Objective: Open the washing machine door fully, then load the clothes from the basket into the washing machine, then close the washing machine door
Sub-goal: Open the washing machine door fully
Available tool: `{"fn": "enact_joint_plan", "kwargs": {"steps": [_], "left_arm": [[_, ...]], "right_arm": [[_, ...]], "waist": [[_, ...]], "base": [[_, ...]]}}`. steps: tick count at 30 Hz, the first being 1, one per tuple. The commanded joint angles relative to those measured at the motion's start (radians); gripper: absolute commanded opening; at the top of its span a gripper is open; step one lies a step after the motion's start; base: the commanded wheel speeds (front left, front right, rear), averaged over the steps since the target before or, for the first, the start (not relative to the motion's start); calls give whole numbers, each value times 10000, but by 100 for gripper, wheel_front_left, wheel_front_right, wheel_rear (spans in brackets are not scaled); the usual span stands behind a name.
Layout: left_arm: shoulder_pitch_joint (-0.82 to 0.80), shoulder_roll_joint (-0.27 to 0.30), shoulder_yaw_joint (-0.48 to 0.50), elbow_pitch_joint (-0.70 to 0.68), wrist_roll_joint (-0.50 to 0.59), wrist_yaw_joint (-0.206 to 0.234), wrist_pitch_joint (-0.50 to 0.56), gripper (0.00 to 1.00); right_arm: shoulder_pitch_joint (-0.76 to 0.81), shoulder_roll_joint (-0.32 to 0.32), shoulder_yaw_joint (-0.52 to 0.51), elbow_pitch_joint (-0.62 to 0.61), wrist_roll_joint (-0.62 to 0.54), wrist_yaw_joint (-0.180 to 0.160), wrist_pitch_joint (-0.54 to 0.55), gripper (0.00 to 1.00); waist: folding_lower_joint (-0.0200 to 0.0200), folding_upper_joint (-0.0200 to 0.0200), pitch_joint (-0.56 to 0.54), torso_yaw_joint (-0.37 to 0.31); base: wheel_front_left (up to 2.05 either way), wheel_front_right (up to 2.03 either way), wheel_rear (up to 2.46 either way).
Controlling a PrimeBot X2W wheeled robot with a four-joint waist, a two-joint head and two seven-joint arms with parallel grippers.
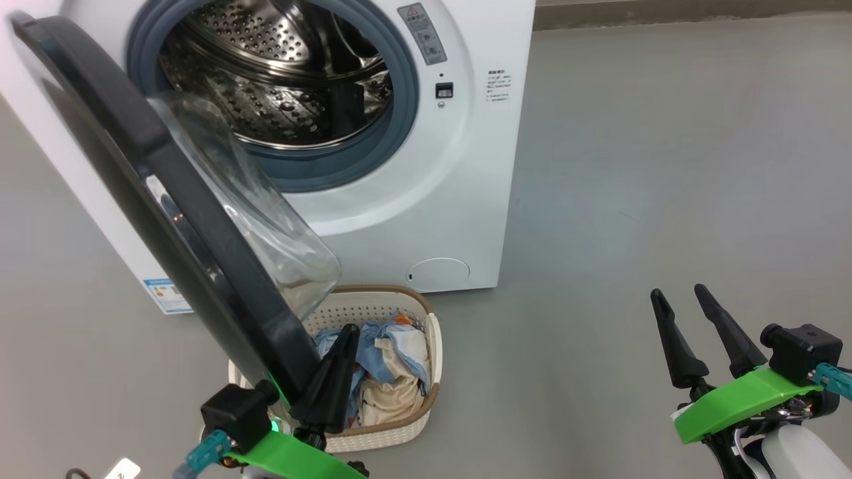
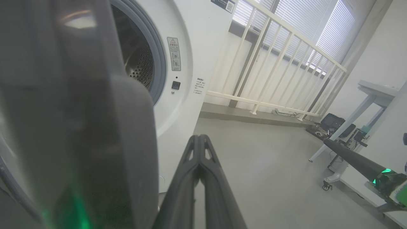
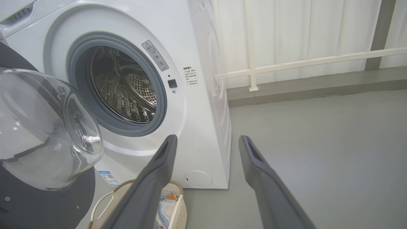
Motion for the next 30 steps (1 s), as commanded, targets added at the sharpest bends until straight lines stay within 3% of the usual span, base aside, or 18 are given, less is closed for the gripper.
{"fn": "enact_joint_plan", "kwargs": {"steps": [1, 30], "left_arm": [[-338, 406, 710, 3, -107, 152, -122, 0], [576, 1340, 1619, -876, -451, 948, 52, 0]], "right_arm": [[-94, -127, 182, -193, 51, 46, -124, 100], [-20, 18, 100, -227, 220, 46, -124, 100]], "waist": [[1, 0, -8, 91], [1, 0, -301, 2179]], "base": [[0, 0, 0], [0, 0, 0]]}}
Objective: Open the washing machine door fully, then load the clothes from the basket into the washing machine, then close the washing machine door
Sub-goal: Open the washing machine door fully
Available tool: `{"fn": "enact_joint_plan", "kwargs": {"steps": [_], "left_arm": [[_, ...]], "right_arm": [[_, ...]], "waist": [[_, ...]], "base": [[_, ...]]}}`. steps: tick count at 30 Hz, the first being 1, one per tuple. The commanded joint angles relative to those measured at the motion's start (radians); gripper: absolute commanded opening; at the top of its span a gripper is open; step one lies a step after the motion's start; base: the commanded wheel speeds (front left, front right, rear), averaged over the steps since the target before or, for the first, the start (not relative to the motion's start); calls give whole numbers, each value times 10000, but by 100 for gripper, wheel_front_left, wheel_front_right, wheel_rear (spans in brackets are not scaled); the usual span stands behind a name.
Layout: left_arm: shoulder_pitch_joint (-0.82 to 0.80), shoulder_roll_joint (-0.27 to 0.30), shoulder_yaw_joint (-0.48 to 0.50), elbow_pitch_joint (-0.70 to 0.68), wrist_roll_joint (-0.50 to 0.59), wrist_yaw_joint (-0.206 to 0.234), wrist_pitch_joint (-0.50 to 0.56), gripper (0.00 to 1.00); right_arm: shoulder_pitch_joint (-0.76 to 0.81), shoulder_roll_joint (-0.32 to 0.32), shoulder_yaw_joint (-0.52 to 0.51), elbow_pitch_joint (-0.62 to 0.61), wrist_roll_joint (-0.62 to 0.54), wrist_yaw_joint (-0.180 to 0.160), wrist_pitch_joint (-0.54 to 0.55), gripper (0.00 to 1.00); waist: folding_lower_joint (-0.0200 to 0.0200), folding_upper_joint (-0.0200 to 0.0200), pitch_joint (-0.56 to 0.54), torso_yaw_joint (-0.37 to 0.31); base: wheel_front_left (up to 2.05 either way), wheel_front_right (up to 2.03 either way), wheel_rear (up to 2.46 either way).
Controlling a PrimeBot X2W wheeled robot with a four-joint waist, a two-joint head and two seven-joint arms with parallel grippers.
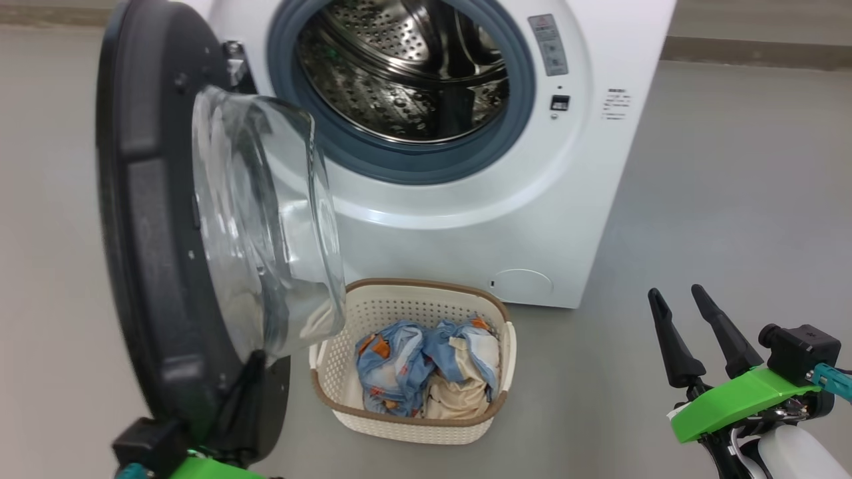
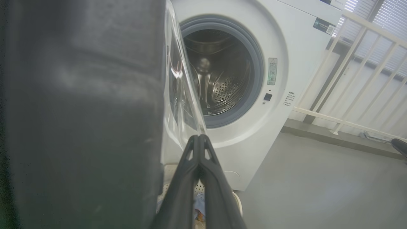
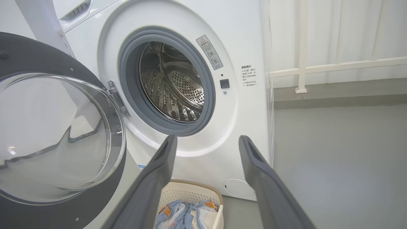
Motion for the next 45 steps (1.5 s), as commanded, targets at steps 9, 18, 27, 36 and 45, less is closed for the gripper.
{"fn": "enact_joint_plan", "kwargs": {"steps": [9, 18, 27, 36, 45], "left_arm": [[-436, 789, 1210, -385, -231, 567, 138, 0], [-808, 1405, 1790, -107, -416, 692, 324, 0], [-1925, 1933, 2100, 1207, -689, 435, 551, 0], [-3048, 2250, 2350, 2667, -1007, 72, 443, 0], [-4500, 2537, 2275, 4247, -1011, -285, 313, 0]], "right_arm": [[68, -52, 15, -241, 73, 46, -124, 100], [5, 57, 0, -249, 44, 46, -124, 100], [-288, 152, -58, -256, -60, 46, -124, 100], [-589, 166, -184, -239, -167, 46, -124, 100], [-978, 94, -353, -236, -269, 46, -124, 100]], "waist": [[0, 0, -30, 787], [0, 0, 258, 1372], [0, 0, 758, 1960], [0, 0, 1290, 2469], [0, 0, 1797, 2857]], "base": [[0, 0, 0], [0, 0, 0], [0, 0, 0], [0, 0, 0], [0, 0, 0]]}}
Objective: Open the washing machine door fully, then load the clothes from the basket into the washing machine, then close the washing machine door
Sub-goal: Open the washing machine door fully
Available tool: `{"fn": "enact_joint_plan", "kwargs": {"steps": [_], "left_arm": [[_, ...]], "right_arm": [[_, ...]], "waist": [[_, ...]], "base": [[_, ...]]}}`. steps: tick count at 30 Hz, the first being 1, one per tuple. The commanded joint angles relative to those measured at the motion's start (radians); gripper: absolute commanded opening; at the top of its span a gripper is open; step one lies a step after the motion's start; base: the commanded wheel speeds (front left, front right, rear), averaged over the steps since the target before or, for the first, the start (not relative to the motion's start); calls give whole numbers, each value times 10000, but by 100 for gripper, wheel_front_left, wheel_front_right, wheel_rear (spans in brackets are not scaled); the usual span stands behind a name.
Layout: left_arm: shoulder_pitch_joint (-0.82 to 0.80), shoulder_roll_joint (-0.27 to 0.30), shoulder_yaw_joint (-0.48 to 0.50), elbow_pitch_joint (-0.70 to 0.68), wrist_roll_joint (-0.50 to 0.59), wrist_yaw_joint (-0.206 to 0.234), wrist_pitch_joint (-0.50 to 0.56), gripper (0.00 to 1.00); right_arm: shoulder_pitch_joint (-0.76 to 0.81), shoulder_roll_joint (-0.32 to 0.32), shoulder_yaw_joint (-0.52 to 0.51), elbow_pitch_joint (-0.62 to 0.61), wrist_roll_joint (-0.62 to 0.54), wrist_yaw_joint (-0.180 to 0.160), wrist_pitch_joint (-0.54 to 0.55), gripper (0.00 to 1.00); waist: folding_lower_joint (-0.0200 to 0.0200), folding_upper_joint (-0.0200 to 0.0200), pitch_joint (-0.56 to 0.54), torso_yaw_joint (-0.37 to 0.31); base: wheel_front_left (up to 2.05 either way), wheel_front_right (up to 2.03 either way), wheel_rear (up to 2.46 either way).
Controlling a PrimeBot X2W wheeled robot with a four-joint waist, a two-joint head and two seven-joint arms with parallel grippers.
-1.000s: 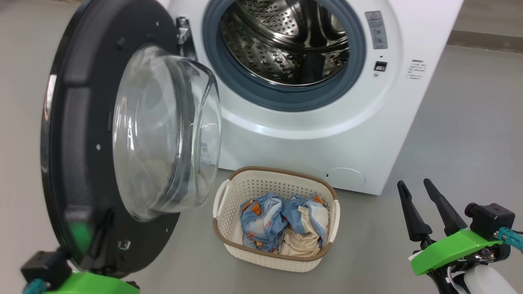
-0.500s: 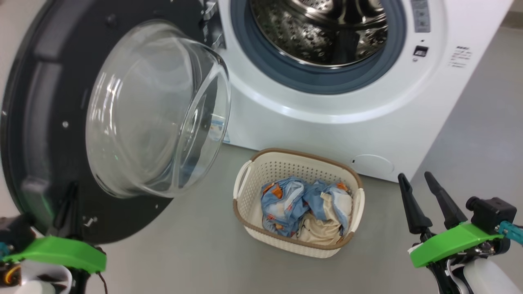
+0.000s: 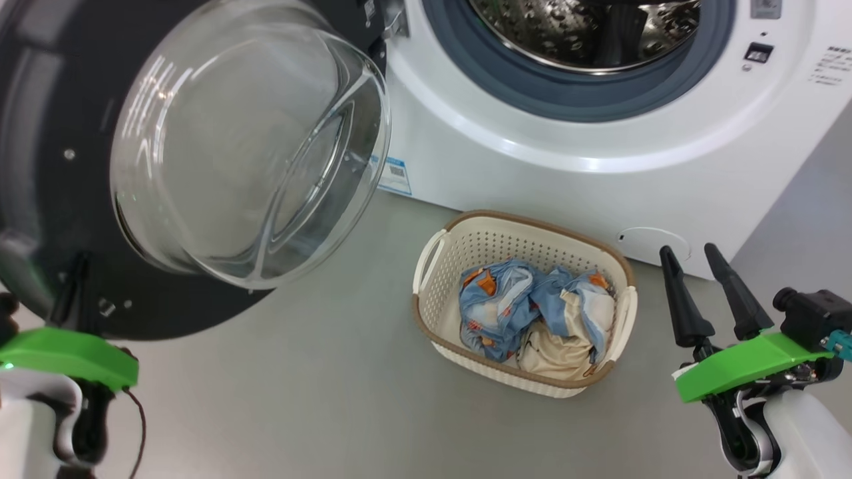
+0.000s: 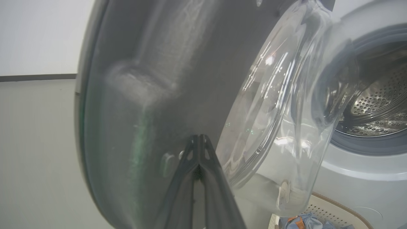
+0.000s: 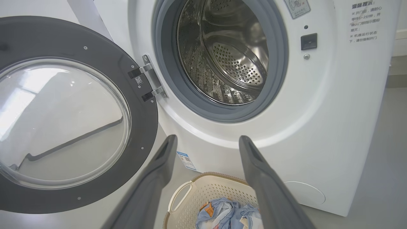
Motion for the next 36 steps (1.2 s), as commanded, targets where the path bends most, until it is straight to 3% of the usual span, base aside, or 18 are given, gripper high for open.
{"fn": "enact_joint_plan", "kwargs": {"steps": [1, 18, 36], "left_arm": [[-611, 727, 439, 34, -38, 23, -137, 0], [-3458, 1421, 43, 3317, 269, -466, -270, 0], [-4123, 1429, -388, 5065, 393, -795, -740, 0]], "right_arm": [[-286, -118, 131, -240, -120, 46, -124, 100], [-645, -23, 7, -192, -152, 46, -124, 100], [-421, 85, 10, -181, -83, 46, -124, 100]], "waist": [[-1, -1, 188, 160], [-1, -1, 576, 244], [-1, -1, 200, 135]], "base": [[0, 0, 0], [0, 0, 0], [0, 0, 0]]}}
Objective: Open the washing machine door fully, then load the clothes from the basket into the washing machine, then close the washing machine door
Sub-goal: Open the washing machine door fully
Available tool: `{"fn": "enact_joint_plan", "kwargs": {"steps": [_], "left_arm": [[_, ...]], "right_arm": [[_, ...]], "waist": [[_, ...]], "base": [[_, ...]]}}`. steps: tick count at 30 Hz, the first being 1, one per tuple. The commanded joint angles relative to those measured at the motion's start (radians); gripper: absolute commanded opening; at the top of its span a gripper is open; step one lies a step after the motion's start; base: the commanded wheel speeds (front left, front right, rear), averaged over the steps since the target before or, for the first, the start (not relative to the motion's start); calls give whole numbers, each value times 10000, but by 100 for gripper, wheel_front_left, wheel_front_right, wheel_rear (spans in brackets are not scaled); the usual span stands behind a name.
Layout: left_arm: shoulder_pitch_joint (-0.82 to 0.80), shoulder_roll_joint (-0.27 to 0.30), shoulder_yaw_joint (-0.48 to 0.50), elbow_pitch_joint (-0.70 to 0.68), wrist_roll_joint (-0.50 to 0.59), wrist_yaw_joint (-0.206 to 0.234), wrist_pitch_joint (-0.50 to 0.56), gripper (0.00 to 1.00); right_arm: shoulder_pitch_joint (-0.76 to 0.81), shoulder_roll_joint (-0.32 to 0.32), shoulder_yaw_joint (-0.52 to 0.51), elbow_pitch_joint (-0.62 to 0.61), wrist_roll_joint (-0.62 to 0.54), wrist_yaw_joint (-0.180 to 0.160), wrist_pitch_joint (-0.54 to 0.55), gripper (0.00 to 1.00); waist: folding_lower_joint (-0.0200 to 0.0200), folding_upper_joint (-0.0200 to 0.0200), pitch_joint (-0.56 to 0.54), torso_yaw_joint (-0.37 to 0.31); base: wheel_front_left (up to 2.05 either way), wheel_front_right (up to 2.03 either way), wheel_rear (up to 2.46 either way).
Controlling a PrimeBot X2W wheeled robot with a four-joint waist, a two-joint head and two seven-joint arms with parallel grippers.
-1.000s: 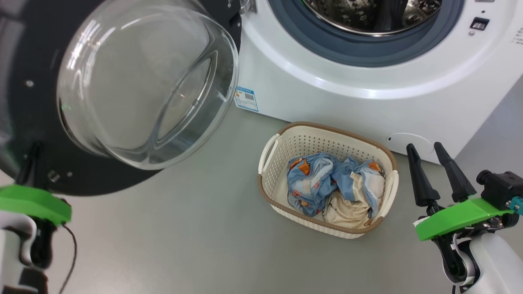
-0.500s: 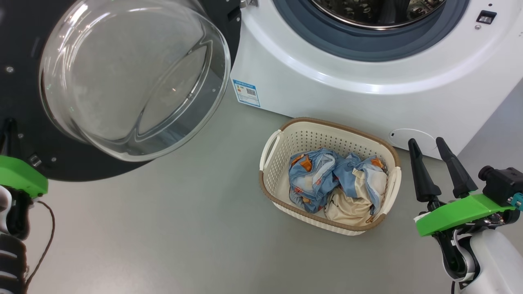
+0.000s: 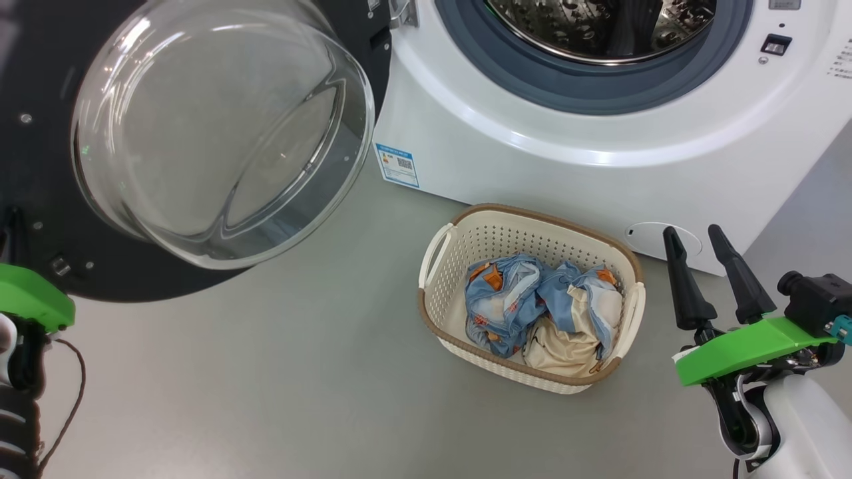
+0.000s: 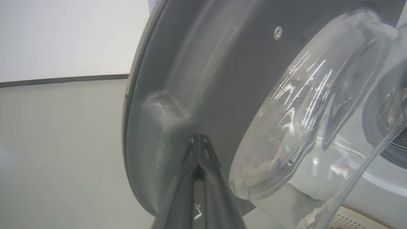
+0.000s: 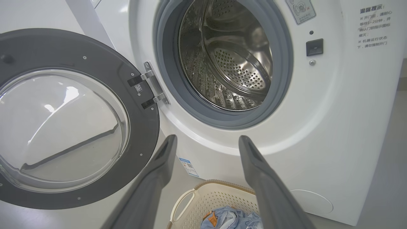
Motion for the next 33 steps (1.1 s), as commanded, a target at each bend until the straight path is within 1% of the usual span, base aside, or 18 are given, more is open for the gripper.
{"fn": "enact_joint_plan", "kwargs": {"steps": [1, 7, 12, 18, 22, 23, 26, 27, 28, 33], "left_arm": [[-364, 715, 212, -67, 25, -51, -148, 0], [-184, 680, 23, 40, 8, -211, -340, 0], [161, 715, -57, -158, -145, -291, -470, 0], [677, 596, -283, -777, -232, -316, -551, 0], [1164, 558, -376, -1457, -310, -319, -575, 0], [1291, 568, -372, -1635, -336, -319, -579, 15], [1709, 565, -316, -2186, -400, -320, -585, 46], [1853, 539, -286, -2407, -402, -320, -585, 67], [2003, 505, -261, -2646, -384, -303, -586, 100], [2839, 251, -179, -3917, -283, -38, -588, 100]], "right_arm": [[-27, -3, 195, -217, -35, 46, -124, 100], [83, 45, 207, -224, 9, 46, -124, 100], [173, 71, 218, -250, 49, 46, -124, 100], [293, 16, 218, -272, 98, 46, -124, 100], [318, 12, 321, -284, 119, 46, -124, 100], [327, 5, 348, -284, 127, 46, -124, 100], [389, -4, 389, -286, 156, 46, -124, 100], [427, 12, 380, -291, 187, 46, -124, 100], [462, 21, 400, -300, 232, 46, -124, 100], [580, -44, 552, -330, 306, 46, -124, 100]], "waist": [[0, -1, -60, -35], [0, -1, -227, -134], [0, -1, -344, -256], [0, -1, -478, -335], [0, -1, -621, -537], [0, -1, -660, -605], [0, -1, -801, -855], [0, -1, -855, -939], [0, -1, -914, -1025], [0, -1, -1190, -1540]], "base": [[0, 0, 0], [0, 0, 0], [0, 0, 0], [0, 0, 0], [0, 0, 0], [0, 0, 0], [0, 0, 0], [0, 0, 0], [0, 0, 0], [0, 0, 0]]}}
